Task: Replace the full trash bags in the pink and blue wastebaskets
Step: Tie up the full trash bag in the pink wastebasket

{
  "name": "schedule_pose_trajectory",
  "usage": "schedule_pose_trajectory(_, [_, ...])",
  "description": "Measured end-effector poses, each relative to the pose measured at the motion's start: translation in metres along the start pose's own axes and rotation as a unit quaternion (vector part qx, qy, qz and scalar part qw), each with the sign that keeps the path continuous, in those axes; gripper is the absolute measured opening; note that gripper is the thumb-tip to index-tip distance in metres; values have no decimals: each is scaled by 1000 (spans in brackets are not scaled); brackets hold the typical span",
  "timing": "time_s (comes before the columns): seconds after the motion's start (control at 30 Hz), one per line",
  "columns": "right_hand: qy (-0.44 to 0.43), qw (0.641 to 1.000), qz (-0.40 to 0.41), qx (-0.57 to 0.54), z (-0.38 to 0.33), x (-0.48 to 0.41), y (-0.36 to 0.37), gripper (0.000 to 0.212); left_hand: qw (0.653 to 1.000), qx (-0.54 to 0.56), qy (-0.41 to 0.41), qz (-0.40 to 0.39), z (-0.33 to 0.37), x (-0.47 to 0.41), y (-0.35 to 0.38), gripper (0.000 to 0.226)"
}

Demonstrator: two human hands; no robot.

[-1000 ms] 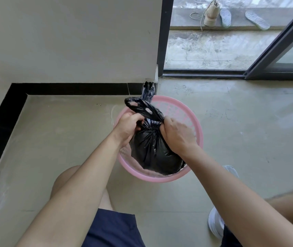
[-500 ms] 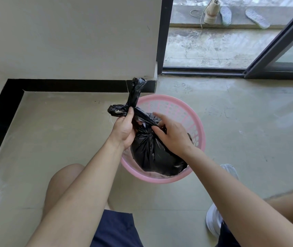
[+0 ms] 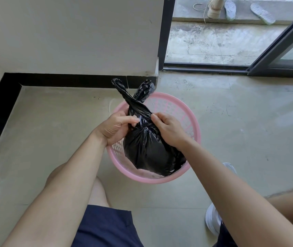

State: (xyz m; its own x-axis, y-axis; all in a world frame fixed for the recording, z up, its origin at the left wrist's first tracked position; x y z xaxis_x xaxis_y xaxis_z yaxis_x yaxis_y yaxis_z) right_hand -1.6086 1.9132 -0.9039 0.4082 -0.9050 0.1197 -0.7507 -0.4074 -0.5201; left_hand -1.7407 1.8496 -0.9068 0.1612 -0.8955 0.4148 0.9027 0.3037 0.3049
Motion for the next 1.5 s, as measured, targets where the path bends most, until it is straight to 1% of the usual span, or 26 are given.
schedule_pose_trajectory(0.07, [-5,1000,-15,15,0,-1,1,23,1000,-16,-10,12,-5,-4,-2,33])
schedule_pose_trajectory(0.13, [-9,999,-32,35,0,0,2,24,999,-29,-27,37,-11,-8,-6,49])
schedule_pose_trajectory(0.17, [-7,998,-38,39,1,0,3,25,998,-38,-30,49,-12,-10,-8,53])
schedule_pose_trajectory(0.27, [13,999,-40,0,3,1,2,20,996,-15,-26,83,-13,-14,-11,51])
schedule_pose_trajectory(0.33, [50,997,-46,-36,8,-1,-1,15,995,18,-28,90,-14,-14,-11,46])
schedule_pose_trajectory(0.37, [75,994,-52,-54,12,-2,-2,20,995,35,-29,89,-15,-14,-11,42])
schedule_pose_trajectory(0.4, [107,989,-64,-78,16,-3,-3,37,995,51,-29,86,-14,-13,-11,38])
schedule_pose_trajectory(0.47, [179,968,-81,-155,21,-6,-4,84,995,63,-29,76,-12,-12,-9,34])
schedule_pose_trajectory(0.5, [198,959,-83,-187,20,-8,-5,95,996,60,-27,68,-10,-12,-6,34])
schedule_pose_trajectory(0.53, [195,955,-81,-207,15,-12,-8,92,997,53,-24,59,-9,-11,-4,34])
schedule_pose_trajectory(0.6, [185,951,-71,-239,3,-20,-12,71,998,22,-34,44,-10,-10,-1,35])
schedule_pose_trajectory(0.63, [185,946,-54,-259,-1,-24,-13,63,998,-3,-47,39,-13,-9,0,38])
schedule_pose_trajectory(0.7, [179,934,14,-309,-3,-32,-18,45,995,-52,-72,36,-18,-7,1,48])
schedule_pose_trajectory(0.77, [171,915,93,-355,-5,-32,-26,29,993,-46,-88,58,-21,-8,1,53])
schedule_pose_trajectory(0.87, [189,869,151,-432,0,-23,-31,26,988,44,-100,105,-18,-9,-1,50])
schedule_pose_trajectory(0.97, [222,835,161,-476,7,-17,-32,29,986,115,-94,75,-13,-7,4,47])
schedule_pose_trajectory(1.07, [246,823,162,-487,11,-14,-32,31,983,154,-86,52,-9,-5,7,45])
schedule_pose_trajectory(1.17, [247,828,160,-477,12,-12,-28,36,978,178,-90,63,-7,-4,5,40])
schedule_pose_trajectory(1.23, [241,831,153,-478,9,-11,-28,34,978,180,-83,69,-6,-3,3,28])
schedule_pose_trajectory(1.3, [229,830,136,-490,3,-11,-28,31,979,177,-69,73,-6,-4,1,10])
schedule_pose_trajectory(1.33, [222,830,125,-496,-1,-11,-28,29,978,177,-68,80,-7,-4,-1,6])
schedule_pose_trajectory(1.37, [213,834,115,-496,-5,-10,-28,28,977,179,-71,97,-8,-5,-3,8])
schedule_pose_trajectory(1.4, [200,842,107,-490,-10,-8,-28,26,974,180,-75,115,-9,-6,-7,9])
schedule_pose_trajectory(1.5, [144,883,114,-431,-24,-3,-34,17,965,189,-83,161,-12,-8,-15,5])
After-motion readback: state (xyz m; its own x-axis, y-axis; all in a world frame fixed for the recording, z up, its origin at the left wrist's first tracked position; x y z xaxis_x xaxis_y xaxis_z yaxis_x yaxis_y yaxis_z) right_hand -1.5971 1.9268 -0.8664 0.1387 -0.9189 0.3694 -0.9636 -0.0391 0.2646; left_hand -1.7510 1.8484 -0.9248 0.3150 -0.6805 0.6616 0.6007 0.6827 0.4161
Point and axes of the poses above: each hand's wrist, its own x-axis away from the middle knuckle, its own y-axis out of the palm, z = x × y, the point moved 8 cm from there along -x, towards the middle knuckle, and after that the axes turned 14 degrees about z, right-handed, at the moved point
